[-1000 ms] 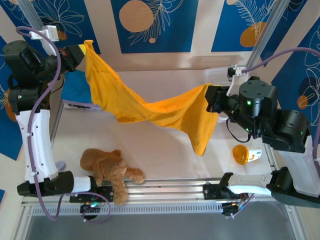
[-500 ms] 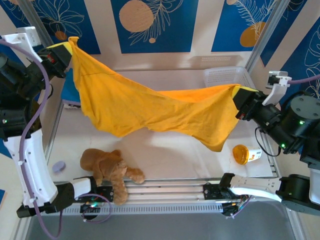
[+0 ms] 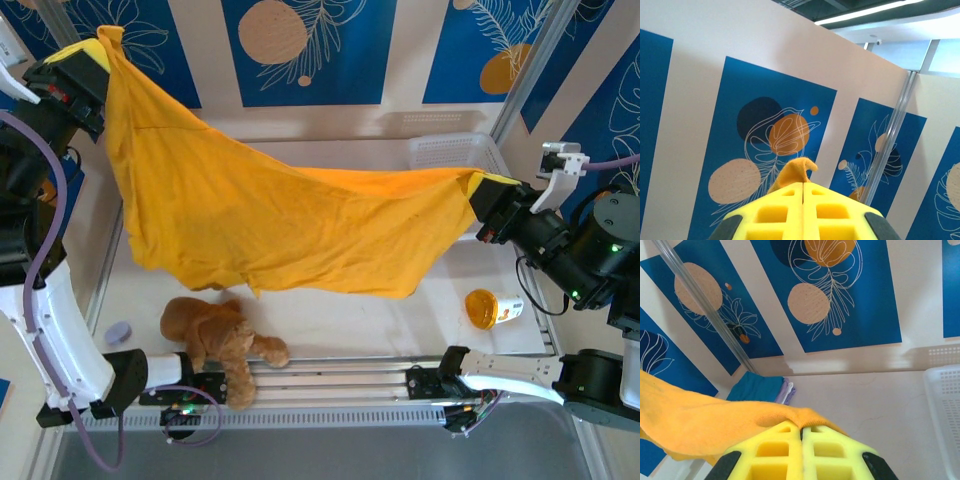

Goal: Fold and stack the t-shirts

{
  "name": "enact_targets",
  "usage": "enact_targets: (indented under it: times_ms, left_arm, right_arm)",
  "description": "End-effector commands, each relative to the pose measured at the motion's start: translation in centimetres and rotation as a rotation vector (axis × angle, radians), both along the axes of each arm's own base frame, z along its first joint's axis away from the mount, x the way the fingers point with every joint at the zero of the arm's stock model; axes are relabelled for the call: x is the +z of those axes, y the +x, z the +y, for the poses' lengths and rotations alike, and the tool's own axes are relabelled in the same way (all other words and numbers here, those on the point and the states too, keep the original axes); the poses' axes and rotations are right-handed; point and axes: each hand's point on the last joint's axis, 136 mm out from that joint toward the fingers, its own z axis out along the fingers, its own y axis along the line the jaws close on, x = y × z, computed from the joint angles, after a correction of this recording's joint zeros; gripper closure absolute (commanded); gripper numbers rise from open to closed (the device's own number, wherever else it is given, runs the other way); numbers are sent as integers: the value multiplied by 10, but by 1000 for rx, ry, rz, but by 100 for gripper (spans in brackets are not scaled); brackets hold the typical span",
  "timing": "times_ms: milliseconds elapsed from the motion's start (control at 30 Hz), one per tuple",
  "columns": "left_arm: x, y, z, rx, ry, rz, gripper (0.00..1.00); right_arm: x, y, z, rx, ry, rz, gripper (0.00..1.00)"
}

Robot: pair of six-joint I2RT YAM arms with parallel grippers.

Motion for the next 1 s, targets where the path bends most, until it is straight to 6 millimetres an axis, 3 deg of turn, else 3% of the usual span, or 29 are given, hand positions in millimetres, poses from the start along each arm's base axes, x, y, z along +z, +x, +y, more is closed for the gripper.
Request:
enact_targets:
  times_ms: [0, 233, 300, 467, 800, 933, 967]
  left_arm:
    - [-2, 10, 4, 15, -11, 10, 100]
    - [-60, 73, 8, -7, -4, 143, 100]
    - [-78, 97, 10, -13, 6, 187, 100]
    - [-131, 157, 4, -44, 25, 281, 100]
    - [-291, 308, -17, -76, 128, 543, 100]
    - [-344, 362, -25, -82, 139, 636, 100]
    - [-355, 374, -27, -86, 138, 655, 100]
  right_arm:
    - [5, 8, -1, -45, -17, -39, 100]
    - [-18, 42, 10, -191, -148, -69, 100]
    - [-36, 60, 13, -228, -175, -33, 100]
    - [-115, 127, 13, -231, -88, 242, 100]
    - [-260, 286, 10, -197, -135, 616, 100]
    - [-301, 333, 0, -201, -185, 783, 100]
    - [-308, 342, -5, -220, -206, 807, 95]
